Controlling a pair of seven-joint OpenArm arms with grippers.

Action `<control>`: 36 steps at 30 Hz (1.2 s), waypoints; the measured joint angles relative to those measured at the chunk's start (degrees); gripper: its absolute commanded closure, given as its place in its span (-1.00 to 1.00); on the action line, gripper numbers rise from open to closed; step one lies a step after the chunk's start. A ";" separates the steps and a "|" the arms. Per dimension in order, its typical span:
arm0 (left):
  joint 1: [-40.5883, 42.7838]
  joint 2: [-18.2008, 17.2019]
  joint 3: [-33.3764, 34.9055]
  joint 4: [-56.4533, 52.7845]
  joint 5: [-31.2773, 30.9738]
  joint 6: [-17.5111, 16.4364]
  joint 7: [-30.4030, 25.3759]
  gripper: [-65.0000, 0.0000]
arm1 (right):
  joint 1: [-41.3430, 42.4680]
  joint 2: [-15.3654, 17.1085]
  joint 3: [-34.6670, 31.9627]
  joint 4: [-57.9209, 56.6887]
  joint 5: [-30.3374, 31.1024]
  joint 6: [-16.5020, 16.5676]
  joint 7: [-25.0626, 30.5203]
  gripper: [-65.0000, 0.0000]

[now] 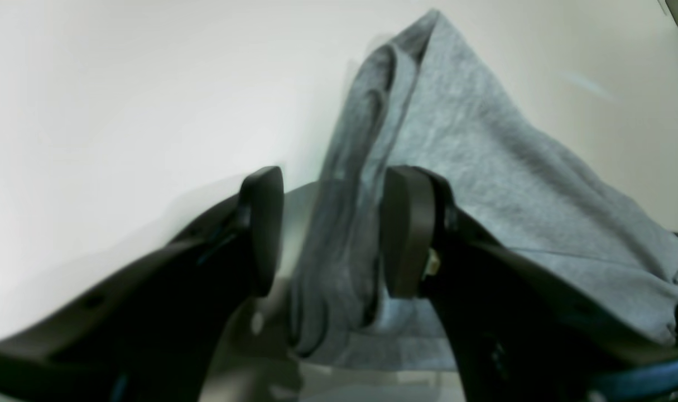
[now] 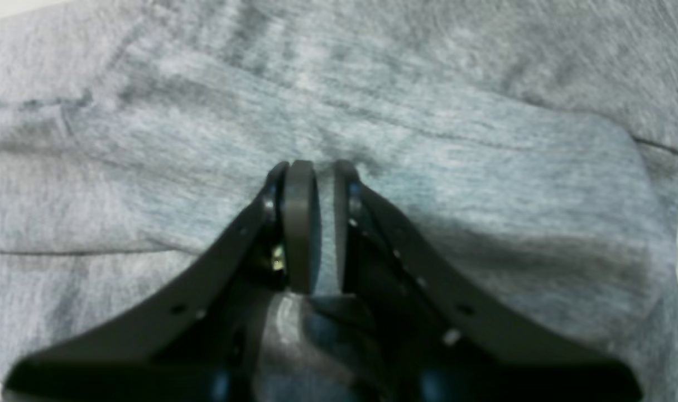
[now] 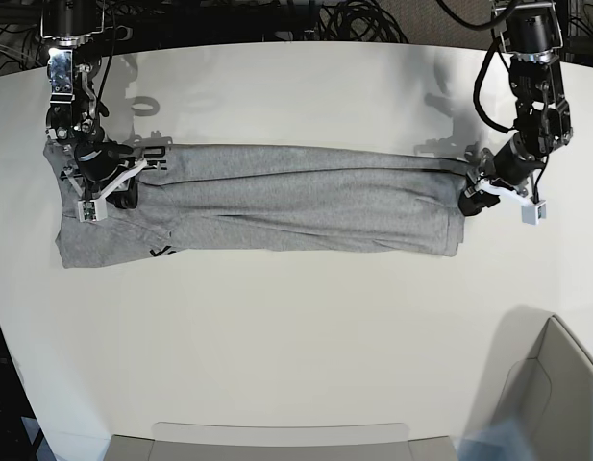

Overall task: Fold the T-shirt properly
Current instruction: 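Grasp both ends of the folded grey strip with both grippers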

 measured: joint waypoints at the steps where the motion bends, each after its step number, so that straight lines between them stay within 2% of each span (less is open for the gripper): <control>1: 0.02 0.04 0.09 0.00 0.00 -0.15 0.04 0.09 | -0.11 0.07 0.00 0.09 0.00 0.00 0.00 0.73; 5: 0.15 -0.13 1.49 -0.15 -0.17 -0.15 -0.59 0.09 | -0.28 0.20 0.00 0.15 0.00 -0.07 0.02 0.73; 13: -1.01 -0.15 9.29 -0.26 -0.70 -0.61 -3.50 0.09 | -0.39 0.31 0.00 0.15 0.02 -0.07 0.04 0.73; 17: -1.62 -0.17 9.81 -2.64 -2.12 -1.53 -4.11 0.10 | -0.61 0.31 0.00 0.90 -0.24 -0.15 -0.59 0.73; 20: -1.62 -0.20 9.81 -2.97 -2.05 -1.73 -4.37 0.29 | -0.76 0.31 0.00 1.18 -0.87 -0.33 -0.70 0.73; 25: -1.60 -0.22 9.64 -3.76 -1.79 -1.38 -4.24 0.95 | -0.92 0.28 0.00 1.49 -1.03 -0.52 -0.81 0.73; 30: -1.60 -0.85 9.44 -4.92 -2.36 -2.01 -4.22 1.00 | -0.94 0.28 0.00 1.51 -1.01 -0.52 -0.81 0.72; 33: -1.60 -1.18 9.38 -5.14 -2.32 -2.08 -6.05 1.00 | -1.22 0.28 0.00 2.80 -1.27 -0.72 -1.84 0.72; 36: -2.64 -1.81 6.75 -5.66 -1.55 -1.73 -3.91 1.00 | -1.36 -0.02 0.00 3.56 -1.49 -0.94 -2.60 0.72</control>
